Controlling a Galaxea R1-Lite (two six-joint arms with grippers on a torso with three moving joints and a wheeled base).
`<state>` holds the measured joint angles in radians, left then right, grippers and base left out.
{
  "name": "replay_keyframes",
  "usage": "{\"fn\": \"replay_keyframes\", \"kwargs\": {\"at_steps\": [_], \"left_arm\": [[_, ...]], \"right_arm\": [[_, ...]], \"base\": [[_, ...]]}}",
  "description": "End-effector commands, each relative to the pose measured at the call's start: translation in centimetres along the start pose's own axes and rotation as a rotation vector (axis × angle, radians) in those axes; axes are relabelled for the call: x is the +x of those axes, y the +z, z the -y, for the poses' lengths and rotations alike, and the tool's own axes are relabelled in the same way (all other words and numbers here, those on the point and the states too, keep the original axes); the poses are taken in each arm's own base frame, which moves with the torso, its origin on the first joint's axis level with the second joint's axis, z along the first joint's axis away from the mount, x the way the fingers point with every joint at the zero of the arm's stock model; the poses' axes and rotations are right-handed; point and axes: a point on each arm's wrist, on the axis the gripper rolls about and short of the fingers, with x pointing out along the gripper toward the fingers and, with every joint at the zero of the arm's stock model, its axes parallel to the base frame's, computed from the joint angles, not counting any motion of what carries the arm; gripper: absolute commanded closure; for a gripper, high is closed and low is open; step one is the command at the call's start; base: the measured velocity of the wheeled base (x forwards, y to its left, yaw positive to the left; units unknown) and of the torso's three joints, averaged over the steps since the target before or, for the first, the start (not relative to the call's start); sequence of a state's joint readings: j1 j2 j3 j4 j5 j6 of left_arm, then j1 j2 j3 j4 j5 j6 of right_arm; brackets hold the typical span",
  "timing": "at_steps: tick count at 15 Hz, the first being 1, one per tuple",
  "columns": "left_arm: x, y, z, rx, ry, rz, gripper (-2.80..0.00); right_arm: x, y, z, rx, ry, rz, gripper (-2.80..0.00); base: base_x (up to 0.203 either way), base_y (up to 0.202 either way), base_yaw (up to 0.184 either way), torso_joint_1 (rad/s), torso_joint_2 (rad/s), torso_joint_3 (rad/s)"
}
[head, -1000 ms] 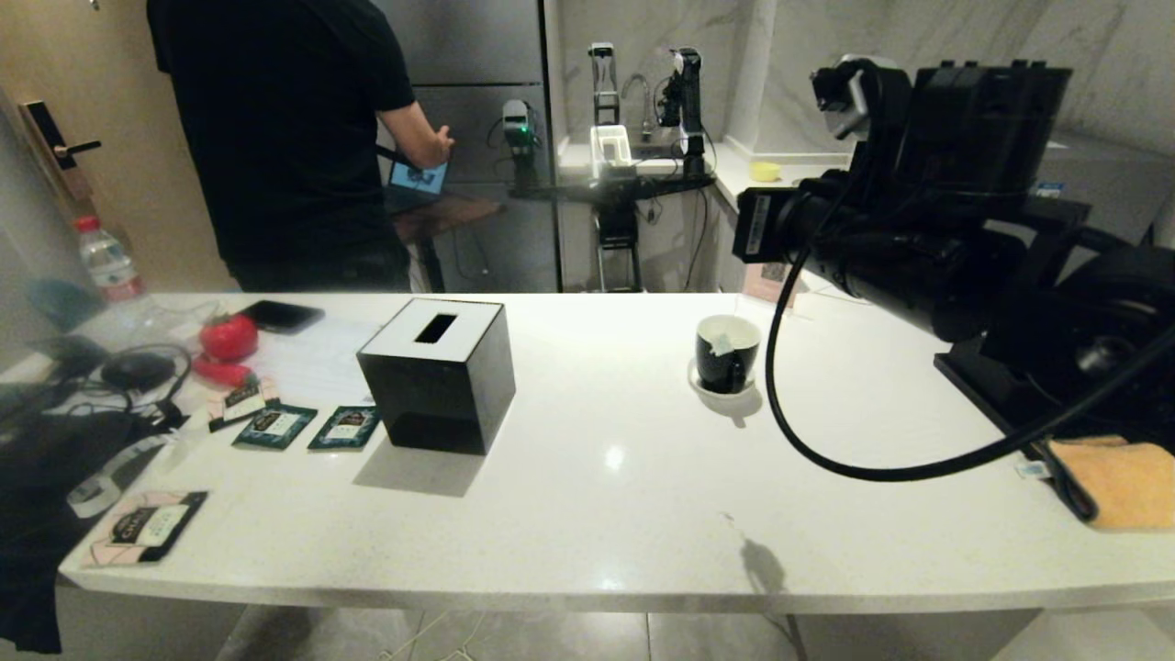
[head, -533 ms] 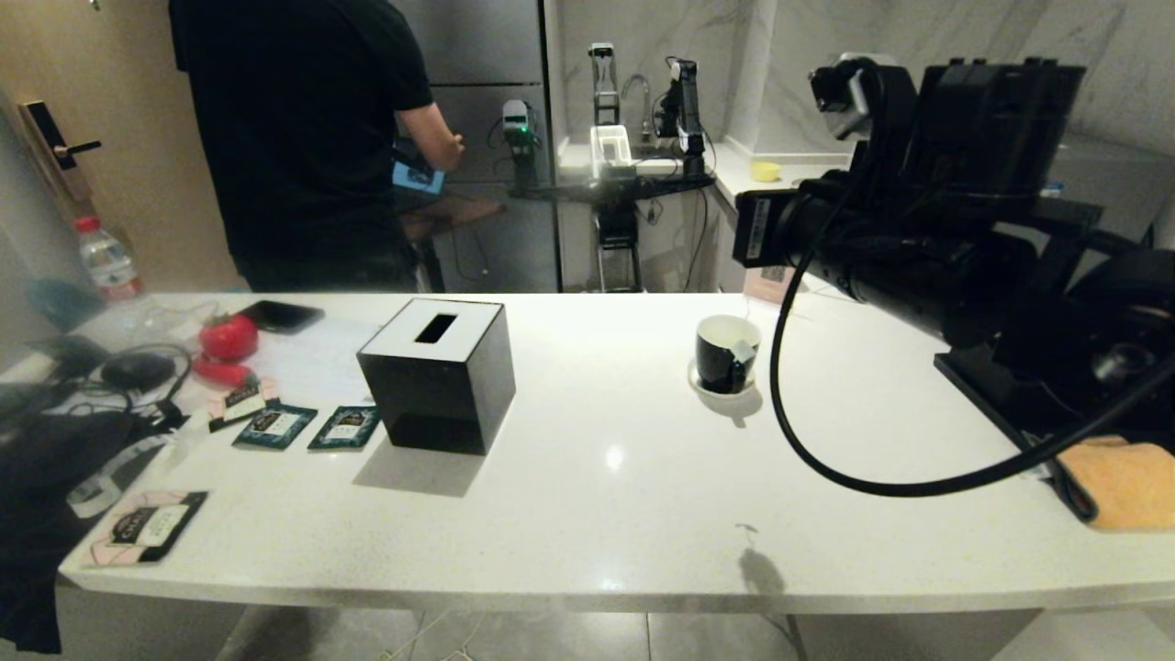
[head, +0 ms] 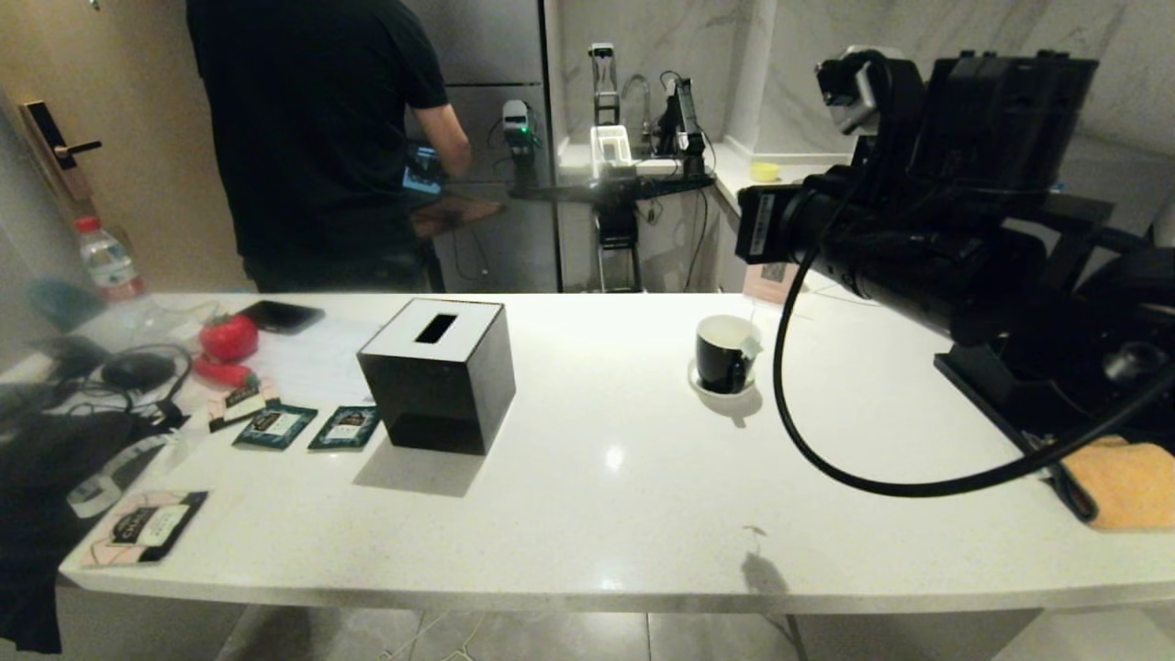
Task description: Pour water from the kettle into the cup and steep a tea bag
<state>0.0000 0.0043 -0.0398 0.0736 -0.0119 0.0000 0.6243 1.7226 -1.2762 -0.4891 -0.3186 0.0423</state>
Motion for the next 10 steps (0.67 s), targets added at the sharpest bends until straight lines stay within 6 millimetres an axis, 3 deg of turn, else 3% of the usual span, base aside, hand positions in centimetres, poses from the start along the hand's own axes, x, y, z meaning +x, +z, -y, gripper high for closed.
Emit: {"fn": "replay_keyframes", "kwargs": {"at_steps": [1, 10], "left_arm": [[0.05, -0.21, -0.01, -0.003, 0.003, -0.004, 0.0], [0.09, -0.29, -0.01, 0.009, 0.003, -0.005, 0.0]], "right_arm": [[0.01, 0.18, -0.01, 0.004, -0.002, 0.009, 0.0], [-0.1, 0.11, -0.5, 0.003, 0.013, 0.007, 0.0]], "base": [[0.0, 0.0, 0.0, 0.0, 0.0, 0.0], [0.0, 0.0, 0.0, 0.0, 0.0, 0.0]]}}
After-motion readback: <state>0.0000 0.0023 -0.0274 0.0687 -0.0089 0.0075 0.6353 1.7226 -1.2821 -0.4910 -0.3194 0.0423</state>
